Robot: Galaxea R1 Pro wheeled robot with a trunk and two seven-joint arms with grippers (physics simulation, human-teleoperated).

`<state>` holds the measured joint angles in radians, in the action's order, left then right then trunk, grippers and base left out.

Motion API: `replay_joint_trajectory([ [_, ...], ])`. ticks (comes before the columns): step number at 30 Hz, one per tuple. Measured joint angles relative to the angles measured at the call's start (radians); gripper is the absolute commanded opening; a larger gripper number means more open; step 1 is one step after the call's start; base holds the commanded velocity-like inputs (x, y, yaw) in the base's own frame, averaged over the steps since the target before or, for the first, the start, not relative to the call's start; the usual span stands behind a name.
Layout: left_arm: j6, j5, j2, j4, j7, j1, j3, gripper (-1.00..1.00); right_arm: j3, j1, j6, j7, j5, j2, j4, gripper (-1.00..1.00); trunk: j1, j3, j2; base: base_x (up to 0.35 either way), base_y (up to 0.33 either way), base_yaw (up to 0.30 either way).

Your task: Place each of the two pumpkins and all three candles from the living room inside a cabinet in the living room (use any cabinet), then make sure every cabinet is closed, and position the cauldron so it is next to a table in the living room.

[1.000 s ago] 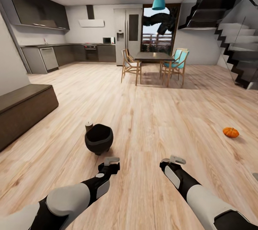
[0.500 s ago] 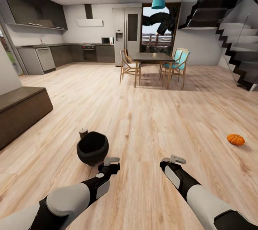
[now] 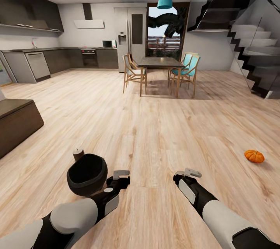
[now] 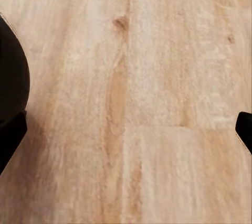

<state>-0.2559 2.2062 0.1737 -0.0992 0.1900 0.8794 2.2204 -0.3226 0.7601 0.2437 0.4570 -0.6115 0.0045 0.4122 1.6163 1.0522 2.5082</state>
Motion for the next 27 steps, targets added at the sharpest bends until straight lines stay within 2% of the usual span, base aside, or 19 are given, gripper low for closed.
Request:
replay_joint_trajectory([
  [9, 0.0, 0.0, 0.0, 0.0, 0.0, 0.001, 0.0, 1.0, 0.001, 0.0, 0.0, -0.001, -0.001, -0.001, 0.0, -1.0, 0.0, 0.0, 0.0, 0.315, -0.088, -0.143],
  [27, -0.001, -0.002, 0.001, -0.001, 0.0, 0.001, 0.001, 1.0, 0.0, 0.0, 0.0, -0.001, 0.0, 0.0, 0.0, -1.0, 0.0, 0.0, 0.0, 0.306, -0.155, -0.006],
])
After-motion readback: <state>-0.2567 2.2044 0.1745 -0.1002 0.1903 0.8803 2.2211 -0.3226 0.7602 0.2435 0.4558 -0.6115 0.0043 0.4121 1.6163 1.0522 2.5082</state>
